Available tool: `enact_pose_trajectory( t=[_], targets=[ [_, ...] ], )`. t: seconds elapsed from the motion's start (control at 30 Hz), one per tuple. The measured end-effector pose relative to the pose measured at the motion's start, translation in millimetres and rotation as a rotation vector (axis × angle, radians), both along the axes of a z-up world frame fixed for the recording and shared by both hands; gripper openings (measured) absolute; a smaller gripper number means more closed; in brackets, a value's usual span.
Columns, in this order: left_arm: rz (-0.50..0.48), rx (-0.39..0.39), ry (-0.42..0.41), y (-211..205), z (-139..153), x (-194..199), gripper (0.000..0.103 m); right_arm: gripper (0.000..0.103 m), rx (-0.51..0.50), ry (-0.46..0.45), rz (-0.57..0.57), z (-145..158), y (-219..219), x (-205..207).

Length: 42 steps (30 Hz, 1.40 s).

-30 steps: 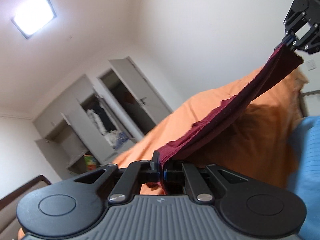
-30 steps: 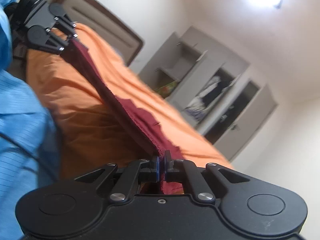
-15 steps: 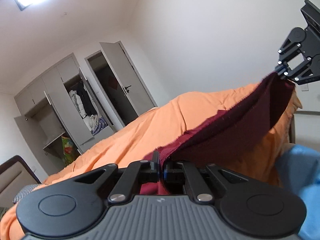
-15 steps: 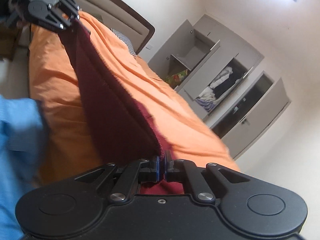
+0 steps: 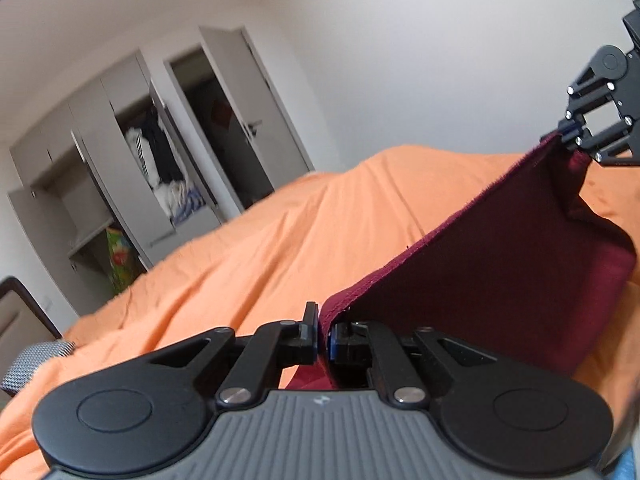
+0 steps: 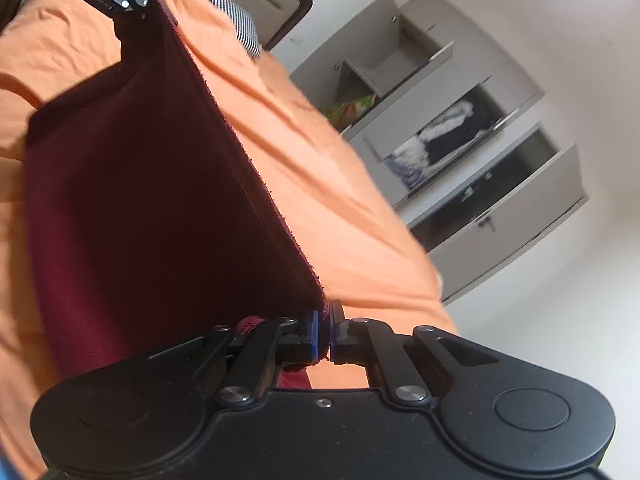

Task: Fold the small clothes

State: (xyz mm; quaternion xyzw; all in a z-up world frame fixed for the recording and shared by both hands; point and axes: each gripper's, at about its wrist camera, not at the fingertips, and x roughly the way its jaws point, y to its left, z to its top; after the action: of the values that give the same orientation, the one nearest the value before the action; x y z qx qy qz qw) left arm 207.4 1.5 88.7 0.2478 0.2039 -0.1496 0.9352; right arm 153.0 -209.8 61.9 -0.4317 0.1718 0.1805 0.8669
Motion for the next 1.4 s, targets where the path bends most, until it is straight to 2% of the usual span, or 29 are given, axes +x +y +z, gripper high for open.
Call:
enact_pose_trajectory(
  t=[0.27, 0.43, 0.53, 0.6, 0.63, 0.67, 0.7, 0.73, 0.77, 0.87, 0.97, 1.1, 1.3, 1.4],
  targets=[
    [0.033, -0.016, 0.165, 18, -36, 102, 0.005, 0.004, 0.097, 0.138, -0.056, -38, -5, 98],
    [0.059, -0.066, 0.263, 34, -63, 142, 0.006, 0.004, 0.127, 0.212, -0.061, -59, -4, 132],
    [0.065, -0.079, 0.307, 45, -74, 158, 0.012, 0.007, 0.149, 0.243, -0.069, -68, -3, 142],
    [0.065, -0.088, 0.330, 53, -82, 162, 0.025, 0.018, 0.180, 0.273, -0.091, -74, -9, 148],
    [0.071, -0.094, 0.341, 56, -86, 163, 0.042, 0.024, 0.195, 0.285, -0.103, -76, -11, 151],
    [0.084, -0.103, 0.352, 60, -90, 164, 0.067, 0.030, 0.212, 0.298, -0.111, -78, -14, 154],
    [0.101, -0.119, 0.357, 66, -92, 165, 0.079, 0.035, 0.233, 0.308, -0.122, -79, -16, 156],
    [0.114, -0.135, 0.355, 69, -92, 165, 0.097, 0.051, 0.256, 0.313, -0.140, -78, -19, 158],
    [0.121, -0.153, 0.353, 74, -92, 163, 0.101, 0.066, 0.279, 0.313, -0.157, -78, -22, 159],
    [0.103, -0.211, 0.380, 91, -93, 159, 0.102, 0.086, 0.374, 0.342, -0.206, -76, -36, 166],
    [0.114, -0.251, 0.386, 102, -94, 153, 0.102, 0.097, 0.474, 0.358, -0.274, -71, -52, 171],
    [0.143, -0.362, 0.383, 123, -93, 143, 0.102, 0.102, 0.574, 0.346, -0.339, -65, -76, 169],
    [0.249, -0.598, 0.388, 172, -97, 133, 0.102, 0.102, 0.613, 0.257, -0.503, -71, -102, 162],
    [0.284, -0.652, 0.357, 190, -95, 117, 0.102, 0.102, 0.675, 0.206, -0.520, -71, -111, 141]
  ],
)
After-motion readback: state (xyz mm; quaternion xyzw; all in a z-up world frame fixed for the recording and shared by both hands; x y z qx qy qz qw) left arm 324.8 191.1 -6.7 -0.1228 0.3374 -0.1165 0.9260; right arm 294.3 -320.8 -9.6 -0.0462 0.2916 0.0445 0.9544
